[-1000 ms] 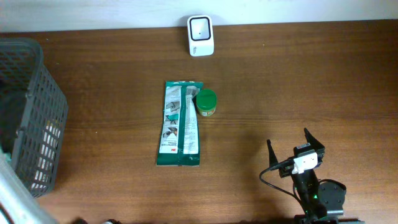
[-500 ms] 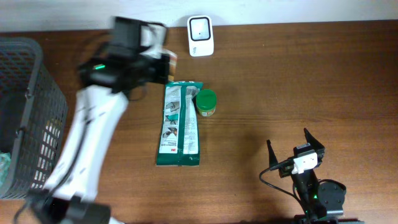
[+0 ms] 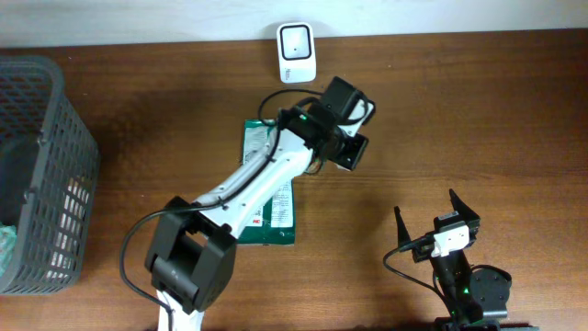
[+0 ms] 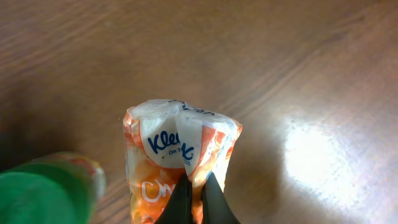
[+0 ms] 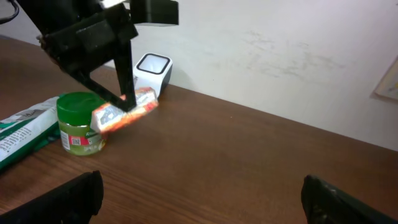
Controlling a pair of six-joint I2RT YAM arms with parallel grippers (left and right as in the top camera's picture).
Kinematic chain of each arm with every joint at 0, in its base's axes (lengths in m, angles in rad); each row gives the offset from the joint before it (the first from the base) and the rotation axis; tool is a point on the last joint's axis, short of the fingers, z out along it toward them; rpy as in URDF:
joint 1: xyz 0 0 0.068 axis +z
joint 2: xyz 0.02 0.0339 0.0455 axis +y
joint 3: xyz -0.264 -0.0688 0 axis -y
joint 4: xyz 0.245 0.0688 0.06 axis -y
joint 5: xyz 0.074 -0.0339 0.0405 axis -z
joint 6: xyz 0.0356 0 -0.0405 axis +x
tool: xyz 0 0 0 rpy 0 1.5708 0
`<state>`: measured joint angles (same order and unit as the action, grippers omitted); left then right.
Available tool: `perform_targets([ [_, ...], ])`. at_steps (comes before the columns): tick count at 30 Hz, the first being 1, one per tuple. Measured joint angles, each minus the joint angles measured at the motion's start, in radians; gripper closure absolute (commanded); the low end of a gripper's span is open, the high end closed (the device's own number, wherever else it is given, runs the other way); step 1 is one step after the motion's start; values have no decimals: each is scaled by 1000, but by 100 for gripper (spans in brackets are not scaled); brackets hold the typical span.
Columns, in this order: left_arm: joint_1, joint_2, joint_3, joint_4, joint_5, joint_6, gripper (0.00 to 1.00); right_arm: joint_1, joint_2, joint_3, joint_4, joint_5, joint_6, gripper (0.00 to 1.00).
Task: Scan the item barcode
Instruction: 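Take orange Kleenex tissue pack from basket with left gripper, set right of jar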
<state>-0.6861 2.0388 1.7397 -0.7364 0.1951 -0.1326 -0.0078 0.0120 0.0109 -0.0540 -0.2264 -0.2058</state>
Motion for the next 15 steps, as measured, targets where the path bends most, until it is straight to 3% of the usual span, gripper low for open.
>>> perform_targets([
  [5, -12, 68, -1, -30, -5, -1, 97, 0, 0, 0, 0, 0, 0, 1],
  [6, -12, 93, -3, -35, -4, -2, 86, 0, 0, 0, 0, 0, 0, 2],
  [7, -12, 99, -6, -37, -4, -6, 66, 0, 0, 0, 0, 0, 0, 2],
  [8, -12, 101, -6, -35, -3, -8, 59, 0, 0, 0, 0, 0, 0, 2],
  [11, -12, 101, -6, -29, 17, -17, 49, 0, 0, 0, 0, 0, 0, 2],
  [15, 22, 99, 55, -56, 48, -18, 46, 0, 0, 0, 0, 0, 0, 2],
])
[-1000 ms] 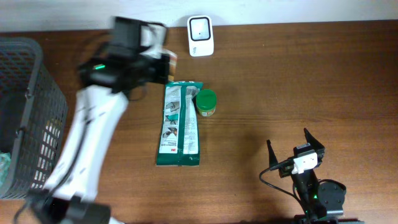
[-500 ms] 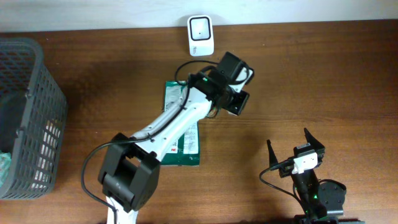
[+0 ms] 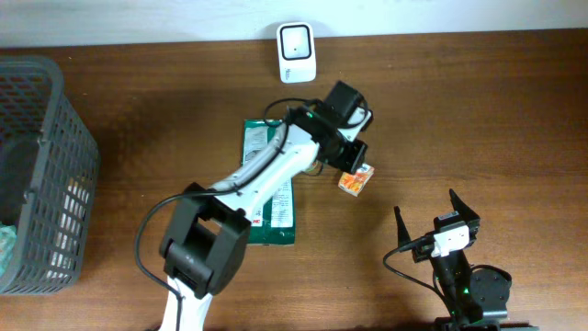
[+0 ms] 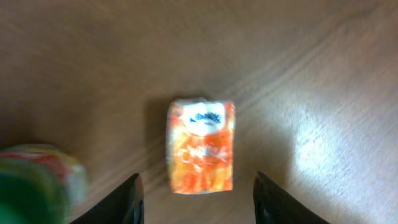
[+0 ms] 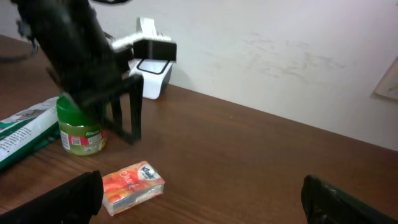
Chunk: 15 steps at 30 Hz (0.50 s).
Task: Scan the item barcode
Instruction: 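Take orange Kleenex tissue pack from basket with left gripper, set right of jar, then take small green sachet from basket with left gripper, drop beside packet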
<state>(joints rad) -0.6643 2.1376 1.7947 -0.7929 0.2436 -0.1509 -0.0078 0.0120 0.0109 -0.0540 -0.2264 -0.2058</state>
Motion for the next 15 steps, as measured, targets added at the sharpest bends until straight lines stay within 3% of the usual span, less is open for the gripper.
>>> perform_targets([
  [3, 113, -58, 91, -67, 3, 0, 46, 0, 0, 0, 0, 0, 0, 2],
  [7, 348, -288, 205, -142, -64, 2, 41, 0, 0, 0, 0, 0, 0, 2],
  [11, 726, -499, 220, -252, -100, 0, 42, 0, 0, 0, 0, 0, 0, 2],
  [15, 1082, -531, 222, -379, -116, 0, 43, 0, 0, 0, 0, 0, 0, 2],
])
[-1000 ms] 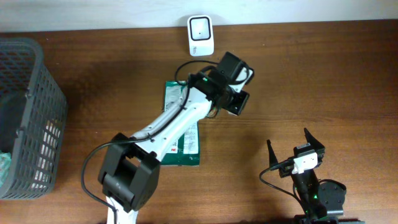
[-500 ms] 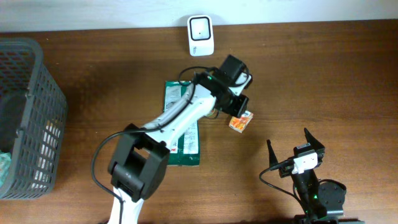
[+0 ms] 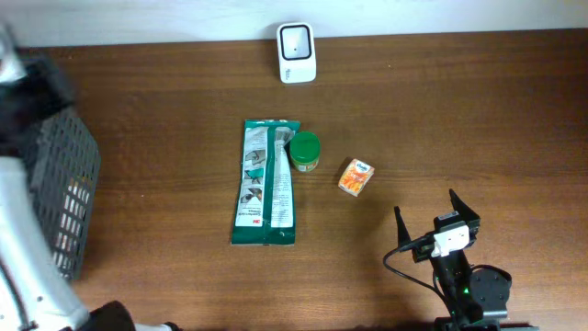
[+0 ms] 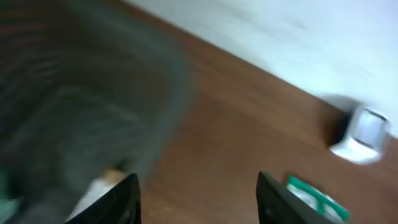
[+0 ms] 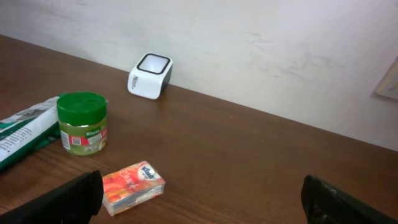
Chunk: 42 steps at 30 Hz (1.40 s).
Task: Scan the item barcode
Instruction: 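Take small green sachet from basket with left gripper, drop beside packet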
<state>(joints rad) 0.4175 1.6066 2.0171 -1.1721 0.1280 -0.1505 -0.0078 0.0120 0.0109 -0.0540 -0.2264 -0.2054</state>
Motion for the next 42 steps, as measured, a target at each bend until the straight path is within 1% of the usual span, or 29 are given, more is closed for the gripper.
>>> perform_targets([
  [3, 149, -2, 0, -42, 1, 0, 44, 0, 0, 0, 0, 0, 0, 2],
  [4, 238, -2, 0, -44, -11, 0, 44, 0, 0, 0, 0, 0, 0, 2],
  [7, 307, -3, -39, -60, -79, -8, 44, 0, 0, 0, 0, 0, 0, 2],
  [9, 353, -5, -126, -54, -137, -12, 44, 0, 0, 0, 0, 0, 0, 2],
  [13, 357, -8, -267, 13, -248, -12, 43, 0, 0, 0, 0, 0, 0, 2],
  [14, 357, -7, -336, 36, -299, -12, 39, 0, 0, 0, 0, 0, 0, 2],
  [15, 357, -6, -365, 61, -324, -12, 36, 0, 0, 0, 0, 0, 0, 2],
  [17, 357, -6, -420, 113, -366, -6, 31, 0, 0, 0, 0, 0, 0, 2],
  [18, 357, -5, -459, 149, -382, 15, 31, 0, 0, 0, 0, 0, 0, 2],
  [20, 357, 0, -538, 242, -403, 98, 30, 0, 0, 0, 0, 0, 0, 2],
  [22, 357, 15, -570, 290, -418, 148, 30, 0, 0, 0, 0, 0, 0, 2],
  [26, 357, 123, -587, 321, -487, 192, 30, 0, 0, 0, 0, 0, 0, 2],
  [30, 364, 183, -587, 344, -503, 196, 30, 0, 0, 0, 0, 0, 0, 2],
  [33, 412, 244, -587, 358, -508, 196, 28, 0, 0, 0, 0, 0, 0, 2],
  [35, 444, 278, -587, 393, -511, 196, 30, 0, 0, 0, 0, 0, 0, 2],
  [37, 449, 298, -587, 415, -510, 200, 34, 0, 0, 0, 0, 0, 0, 2],
  [38, 448, 311, -587, 415, -510, 201, 36, 0, 0, 0, 0, 0, 0, 2],
  [41, 449, 356, -587, 380, -506, 204, 34, 0, 0, 0, 0, 0, 0, 2],
  [42, 449, 370, -587, 383, -505, 204, 37, 0, 0, 0, 0, 0, 0, 2],
])
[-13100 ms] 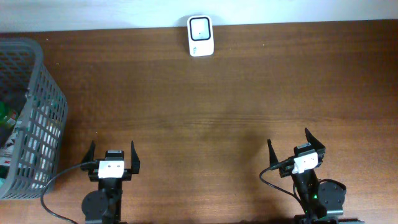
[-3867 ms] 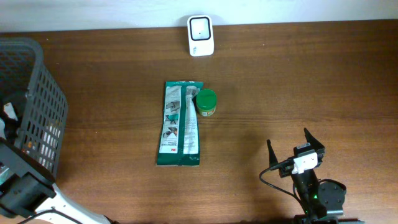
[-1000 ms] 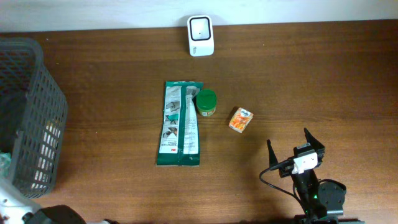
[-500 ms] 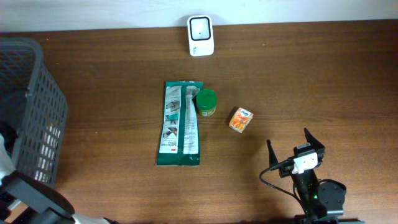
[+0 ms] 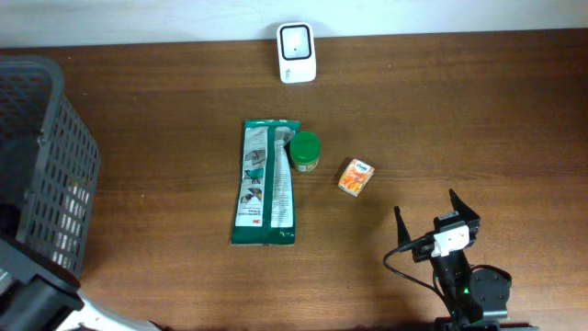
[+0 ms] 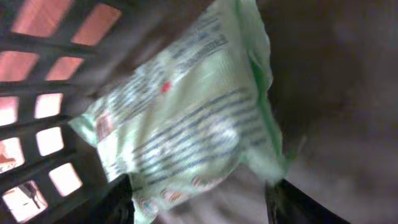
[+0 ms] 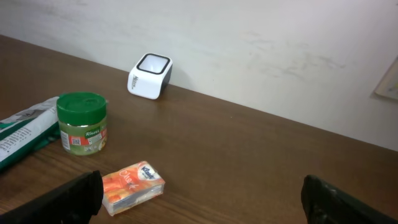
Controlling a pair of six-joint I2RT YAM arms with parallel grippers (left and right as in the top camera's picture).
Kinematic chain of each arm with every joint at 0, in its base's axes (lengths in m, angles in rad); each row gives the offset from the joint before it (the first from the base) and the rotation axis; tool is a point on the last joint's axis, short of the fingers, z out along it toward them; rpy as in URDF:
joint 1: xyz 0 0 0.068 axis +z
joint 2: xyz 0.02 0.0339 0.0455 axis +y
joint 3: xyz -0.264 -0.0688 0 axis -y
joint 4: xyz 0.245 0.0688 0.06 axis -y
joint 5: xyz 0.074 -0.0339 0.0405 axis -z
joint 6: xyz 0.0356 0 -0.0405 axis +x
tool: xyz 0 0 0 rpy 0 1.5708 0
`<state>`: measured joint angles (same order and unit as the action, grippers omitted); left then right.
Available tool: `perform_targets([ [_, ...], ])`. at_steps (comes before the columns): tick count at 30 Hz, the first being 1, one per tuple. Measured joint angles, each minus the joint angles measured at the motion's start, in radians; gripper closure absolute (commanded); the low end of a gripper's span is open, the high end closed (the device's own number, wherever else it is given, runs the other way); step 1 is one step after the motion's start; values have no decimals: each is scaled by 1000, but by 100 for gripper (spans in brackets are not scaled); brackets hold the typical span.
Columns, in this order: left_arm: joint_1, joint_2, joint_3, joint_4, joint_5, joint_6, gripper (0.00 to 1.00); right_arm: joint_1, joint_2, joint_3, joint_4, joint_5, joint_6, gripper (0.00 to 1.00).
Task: Scan the item barcode
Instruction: 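Take small green sachet from basket with left gripper, drop beside packet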
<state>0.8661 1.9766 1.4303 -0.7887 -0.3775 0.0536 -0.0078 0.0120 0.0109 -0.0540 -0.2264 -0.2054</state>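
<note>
The white barcode scanner (image 5: 296,40) stands at the table's far edge and also shows in the right wrist view (image 7: 149,76). My left gripper (image 6: 202,208) is open inside the grey basket (image 5: 46,156), just above a pale green printed bag (image 6: 186,106); nothing is between its fingers (image 6: 121,199). An orange tissue pack (image 5: 356,176) lies on the table right of a green-lidded jar (image 5: 304,152). My right gripper (image 5: 425,206) rests open near the front edge, well apart from them.
A long green packet (image 5: 269,182) lies flat left of the jar. The basket's wall bars (image 6: 68,48) close in on the left gripper's left side. In the right wrist view the tissue pack (image 7: 132,183) and jar (image 7: 81,123) lie ahead on the left.
My left gripper was at the basket's rim with the scanner far off, in a blurred view. Now it is down inside the basket over the pale green bag. The right arm has not moved.
My left gripper was shut on the orange tissue pack, held beside the jar. Then it stood open above the pack, which lay on the table. Then the arm was over at the basket, and now its gripper is inside it, open.
</note>
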Motion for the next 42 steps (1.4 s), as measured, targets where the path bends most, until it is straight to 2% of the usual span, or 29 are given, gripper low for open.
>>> perform_targets([
  [1, 0, 13, 0, 8, -1, 0, 42, 0, 0, 0, 0, 0, 0, 2],
  [2, 0, 20, 0, 10, -2, 2, 52, 0, 0, 0, 0, 0, 0, 2],
  [5, 0, 28, 0, 21, -18, 7, 70, 0, 0, 0, 0, 0, 0, 2],
  [7, 0, 28, 0, 32, -25, 7, 100, 0, 0, 0, 0, 0, 0, 2],
  [14, -3, 27, 27, -3, -16, 14, 98, 0, 0, 0, 0, 0, 0, 2],
  [15, -11, 18, 31, -5, -4, 15, 54, 0, 0, 0, 0, 0, 0, 2],
  [16, -20, 8, 31, -2, 2, 15, 42, 0, 0, 0, 0, 0, 0, 2],
  [20, -34, -37, 38, 39, 7, 22, 39, 0, 0, 0, 0, 0, 0, 2],
  [24, -34, -23, 40, 107, 7, 78, 40, 0, 0, 0, 0, 0, 1, 2],
  [27, -34, 71, 42, 116, 18, 104, 43, 0, 0, 0, 0, 0, 0, 2],
  [28, -34, 78, 43, 125, 15, 105, 50, 0, 0, 0, 0, 0, 0, 2],
  [29, -34, 77, 48, 126, 26, 111, 62, 0, 0, 0, 0, 0, 0, 2],
  [30, -34, 77, 48, 126, 29, 116, 82, 0, 0, 0, 0, 0, 0, 2],
  [33, -34, 77, 54, 127, 24, 127, 96, 0, 0, 0, 0, 0, 1, 2],
  [35, -34, 77, 60, 118, 22, 126, 100, 0, 0, 0, 0, 0, 0, 2],
  [38, -43, 77, 76, 86, 27, 126, 100, 0, 0, 0, 0, 0, 0, 2],
  [42, -125, 5, 109, 73, 57, 126, 100, 0, 0, 0, 0, 0, 0, 2],
])
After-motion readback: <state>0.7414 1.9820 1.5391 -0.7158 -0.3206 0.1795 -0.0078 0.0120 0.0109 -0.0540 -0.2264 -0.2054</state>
